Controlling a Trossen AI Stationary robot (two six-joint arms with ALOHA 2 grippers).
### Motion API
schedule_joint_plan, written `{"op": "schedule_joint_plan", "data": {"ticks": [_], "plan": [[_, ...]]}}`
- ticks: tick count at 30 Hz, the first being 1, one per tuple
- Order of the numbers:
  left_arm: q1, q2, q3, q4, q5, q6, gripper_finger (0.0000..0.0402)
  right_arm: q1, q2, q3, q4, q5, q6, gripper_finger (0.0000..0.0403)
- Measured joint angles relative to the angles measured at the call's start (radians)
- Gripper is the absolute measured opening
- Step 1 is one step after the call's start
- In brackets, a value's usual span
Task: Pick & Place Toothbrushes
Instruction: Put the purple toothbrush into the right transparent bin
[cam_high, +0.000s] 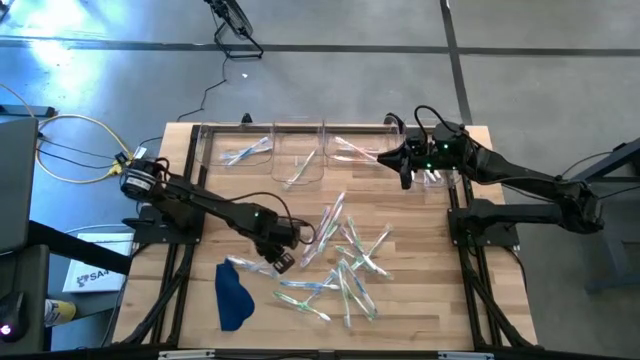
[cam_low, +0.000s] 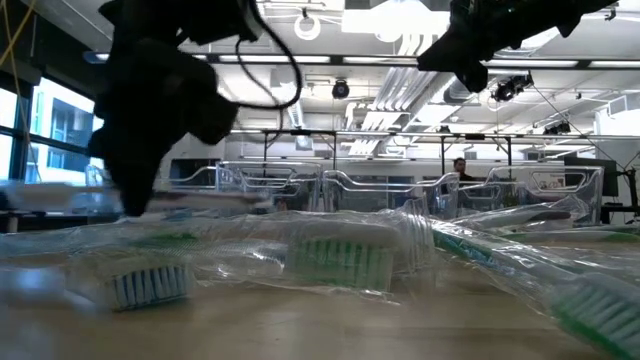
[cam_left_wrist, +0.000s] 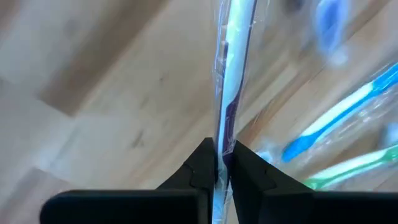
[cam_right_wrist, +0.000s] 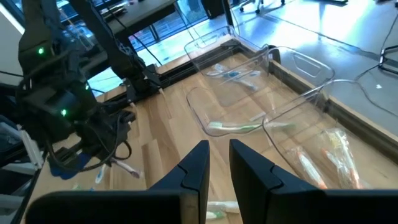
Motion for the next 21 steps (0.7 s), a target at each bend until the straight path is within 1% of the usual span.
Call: {"op": "schedule_joint_plan", "data": {"ticks": [3, 7, 10, 14, 17, 21], "plan": [[0.022, -0.007, 0.049, 0.002, -0.032, 0.056, 0.0025, 0.0, 0.0, 0.0, 0.001, -0.03, 0.0, 0.0054], [0.069, -0.022, 0.126, 0.006, -0.076, 0.171, 0.0025, 0.0, 0.0, 0.0, 0.014, -0.094, -0.005, 0.0054], [0.105, -0.024, 0.194, -0.005, -0.113, 0.276, 0.0025, 0.0, -0.001, 0.0, 0.015, -0.164, -0.005, 0.0054], [0.159, -0.028, 0.299, 0.011, -0.125, 0.437, 0.0024, 0.0, -0.025, 0.0, 0.015, -0.262, -0.007, 0.0054], [0.209, -0.028, 0.368, 0.061, -0.13, 0.59, 0.0024, 0.0, -0.051, 0.0, 0.018, -0.304, -0.008, 0.0054], [0.291, -0.028, 0.453, 0.183, -0.116, 0.766, 0.0024, 0.0, -0.098, 0.0, 0.062, -0.309, -0.008, 0.0054]]}}
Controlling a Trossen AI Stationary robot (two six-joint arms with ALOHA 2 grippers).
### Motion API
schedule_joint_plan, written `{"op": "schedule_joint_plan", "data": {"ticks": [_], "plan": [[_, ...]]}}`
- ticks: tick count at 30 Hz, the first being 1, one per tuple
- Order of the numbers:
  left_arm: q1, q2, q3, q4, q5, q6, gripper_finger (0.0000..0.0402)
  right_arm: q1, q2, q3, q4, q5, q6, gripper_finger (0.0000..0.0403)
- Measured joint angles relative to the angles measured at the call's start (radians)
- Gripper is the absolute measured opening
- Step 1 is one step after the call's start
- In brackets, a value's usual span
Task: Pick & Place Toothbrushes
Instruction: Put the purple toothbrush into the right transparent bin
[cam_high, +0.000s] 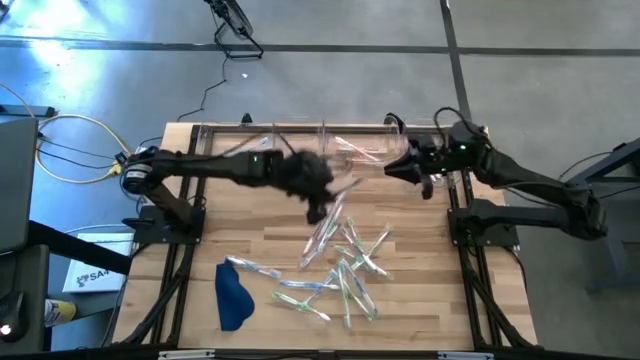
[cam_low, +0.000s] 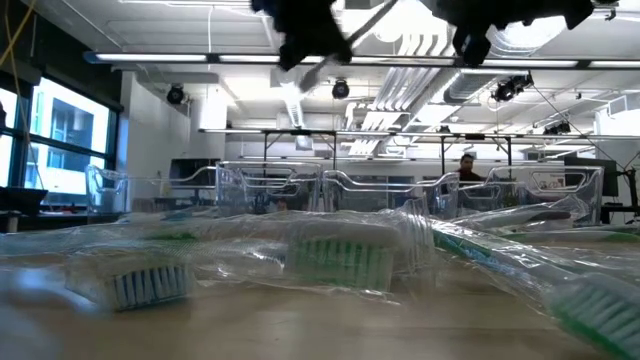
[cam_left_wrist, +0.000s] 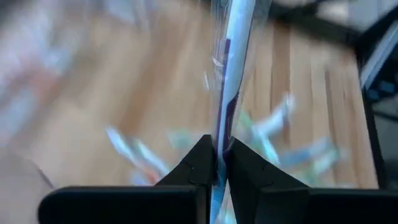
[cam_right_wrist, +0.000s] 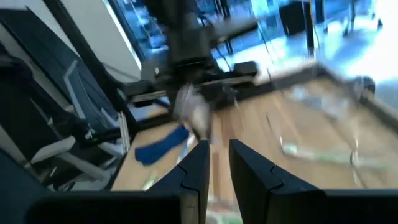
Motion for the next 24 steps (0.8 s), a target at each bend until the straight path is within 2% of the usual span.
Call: {"op": "schedule_joint_plan", "data": {"ticks": [6, 10, 15, 21, 24], "plan": [[0.088, 0.0, 0.054, 0.293, 0.112, 0.16, 0.0024, 0.0, -0.056, 0.0, 0.136, 0.004, 0.005, 0.0054], [0.123, 0.0, 0.054, 0.446, 0.124, 0.186, 0.0024, 0.0, -0.058, 0.0, 0.241, 0.005, 0.008, 0.0054], [0.146, 0.0, 0.054, 0.458, 0.124, 0.187, 0.0024, 0.0, -0.03, 0.0, 0.327, 0.013, 0.008, 0.0054], [0.146, 0.0, 0.054, 0.46, 0.108, 0.204, 0.0024, 0.0, 0.012, 0.0, 0.372, 0.137, 0.01, 0.0062], [0.146, 0.0, 0.054, 0.459, 0.104, 0.204, 0.0024, 0.0, 0.039, 0.0, 0.368, 0.143, 0.011, 0.0082]]}}
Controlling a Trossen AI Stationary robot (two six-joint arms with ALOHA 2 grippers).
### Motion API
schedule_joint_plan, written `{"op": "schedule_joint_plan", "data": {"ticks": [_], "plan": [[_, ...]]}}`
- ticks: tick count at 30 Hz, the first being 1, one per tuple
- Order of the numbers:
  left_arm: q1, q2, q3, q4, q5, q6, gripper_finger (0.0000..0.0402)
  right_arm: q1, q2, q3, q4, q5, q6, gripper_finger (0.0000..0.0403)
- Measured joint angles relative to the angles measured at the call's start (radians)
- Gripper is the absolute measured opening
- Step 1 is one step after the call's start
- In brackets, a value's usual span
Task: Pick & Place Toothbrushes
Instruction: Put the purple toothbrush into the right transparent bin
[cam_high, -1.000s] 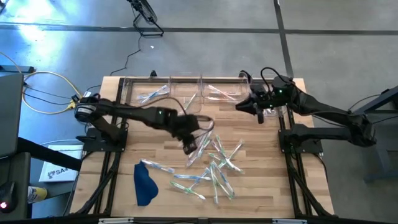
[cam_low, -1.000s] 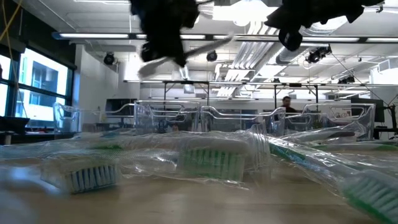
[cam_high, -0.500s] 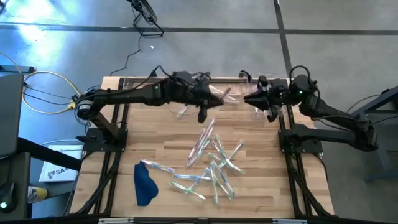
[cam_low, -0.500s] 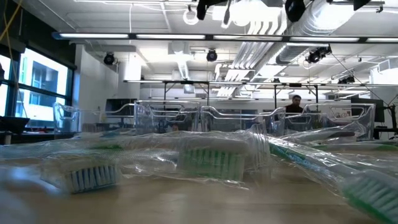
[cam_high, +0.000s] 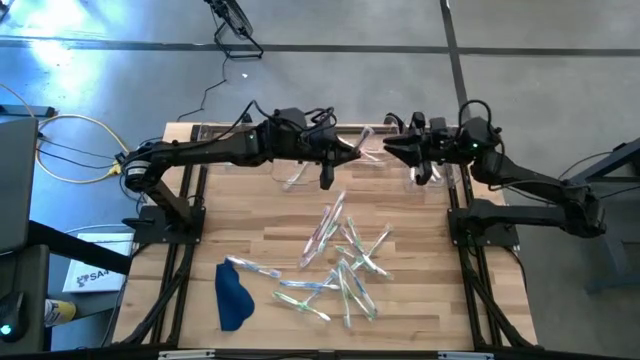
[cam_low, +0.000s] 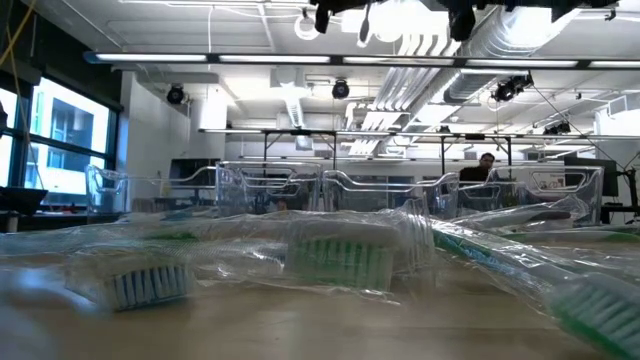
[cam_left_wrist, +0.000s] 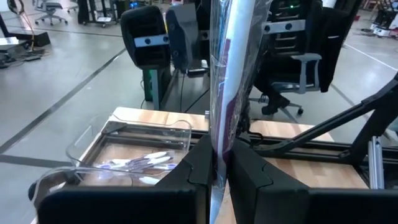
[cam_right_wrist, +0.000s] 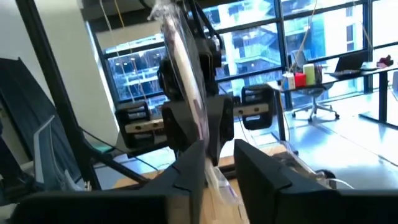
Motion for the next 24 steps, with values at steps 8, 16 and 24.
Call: {"op": "schedule_joint_plan", "data": {"ticks": [8, 16, 24], "plan": [[0.004, 0.0, 0.0, -0.024, -0.001, 0.008, 0.0024, 0.009, 0.041, 0.0, 0.061, 0.0, -0.003, 0.0181], [0.004, 0.001, 0.0, -0.045, -0.002, 0.008, 0.0024, 0.102, 0.112, 0.0, 0.155, 0.047, -0.077, 0.024], [0.004, 0.001, 0.0, -0.045, -0.002, 0.008, 0.0024, 0.147, 0.193, 0.0, 0.212, 0.098, -0.09, 0.025]]}}
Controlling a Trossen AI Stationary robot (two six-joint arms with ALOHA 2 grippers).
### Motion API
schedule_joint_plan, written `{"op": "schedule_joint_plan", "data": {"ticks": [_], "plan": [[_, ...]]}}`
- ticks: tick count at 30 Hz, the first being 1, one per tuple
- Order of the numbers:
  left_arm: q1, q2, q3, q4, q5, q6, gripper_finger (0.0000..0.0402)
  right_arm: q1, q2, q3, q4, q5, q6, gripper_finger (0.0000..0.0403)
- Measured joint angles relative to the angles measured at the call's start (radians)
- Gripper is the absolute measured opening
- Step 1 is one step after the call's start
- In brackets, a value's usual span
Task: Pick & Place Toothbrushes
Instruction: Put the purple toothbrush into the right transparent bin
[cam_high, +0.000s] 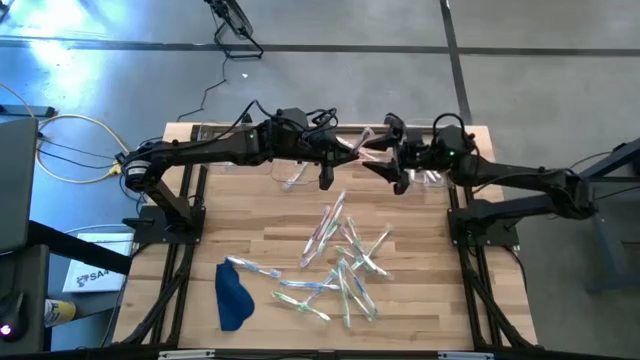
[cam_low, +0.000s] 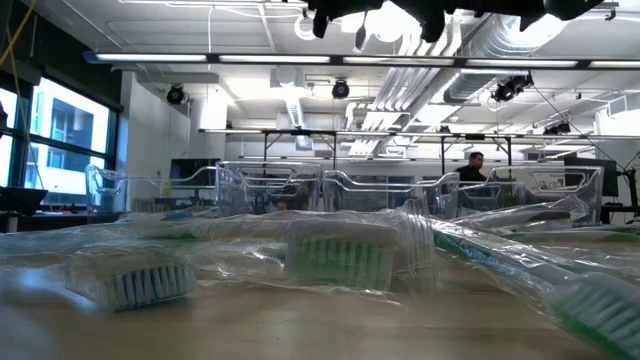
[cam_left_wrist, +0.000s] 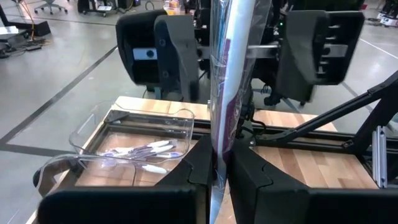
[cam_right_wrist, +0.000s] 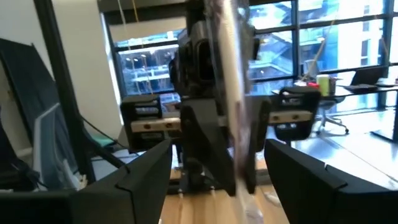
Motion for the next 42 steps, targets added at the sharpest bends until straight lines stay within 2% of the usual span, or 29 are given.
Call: {"op": "schedule_joint_plan", "data": {"ticks": [10, 19, 34, 37, 42], "plan": [[0.0, 0.001, 0.0, -0.001, 0.0, 0.0, 0.0024, 0.012, 0.071, 0.0, 0.138, 0.001, 0.043, 0.025], [-0.002, 0.001, -0.001, -0.001, 0.007, -0.007, 0.0024, 0.012, 0.072, 0.0, 0.158, 0.029, 0.031, 0.0218], [-0.027, 0.068, -0.002, 0.104, -0.002, -0.013, 0.0024, 0.028, 0.071, 0.0, 0.147, 0.028, 0.035, 0.0213], [-0.027, 0.068, -0.002, 0.109, -0.002, -0.013, 0.0024, 0.039, 0.071, 0.0, 0.136, 0.028, 0.034, 0.0195], [-0.027, 0.068, -0.002, 0.113, 0.001, -0.009, 0.0024, 0.042, 0.071, 0.0, 0.085, 0.028, 0.033, 0.014]]}}
